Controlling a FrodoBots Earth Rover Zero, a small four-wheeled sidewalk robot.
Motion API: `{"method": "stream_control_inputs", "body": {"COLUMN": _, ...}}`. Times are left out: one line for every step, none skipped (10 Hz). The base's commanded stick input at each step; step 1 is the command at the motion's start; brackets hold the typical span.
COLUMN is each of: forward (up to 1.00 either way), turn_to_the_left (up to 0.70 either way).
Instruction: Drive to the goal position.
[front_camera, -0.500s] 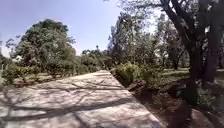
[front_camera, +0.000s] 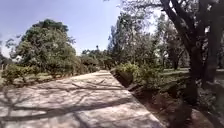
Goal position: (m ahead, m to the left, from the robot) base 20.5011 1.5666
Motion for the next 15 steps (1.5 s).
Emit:
{"method": "stream_control_inputs", "body": {"forward": 0.57, "turn_to_the_left": 0.00}}
{"method": "stream_control_inputs", "body": {"forward": 0.70, "turn_to_the_left": 0.35}}
{"method": "stream_control_inputs", "body": {"forward": 0.70, "turn_to_the_left": 0.35}}
{"method": "stream_control_inputs", "body": {"forward": 0.70, "turn_to_the_left": 0.22}}
{"method": "stream_control_inputs", "body": {"forward": 0.70, "turn_to_the_left": 0.05}}
{"method": "stream_control_inputs", "body": {"forward": 0.70, "turn_to_the_left": 0.00}}
{"method": "stream_control_inputs", "body": {"forward": 0.70, "turn_to_the_left": 0.00}}
{"method": "stream_control_inputs", "body": {"forward": 0.70, "turn_to_the_left": 0.00}}
{"method": "stream_control_inputs", "body": {"forward": 0.70, "turn_to_the_left": 0.00}}
{"method": "stream_control_inputs", "body": {"forward": 0.70, "turn_to_the_left": 0.00}}
{"method": "stream_control_inputs", "body": {"forward": 0.70, "turn_to_the_left": 0.00}}
{"method": "stream_control_inputs", "body": {"forward": 0.70, "turn_to_the_left": 0.00}}
{"method": "stream_control_inputs", "body": {"forward": 0.70, "turn_to_the_left": 0.00}}
{"method": "stream_control_inputs", "body": {"forward": 0.70, "turn_to_the_left": 0.00}}
{"method": "stream_control_inputs", "body": {"forward": 0.70, "turn_to_the_left": 0.00}}
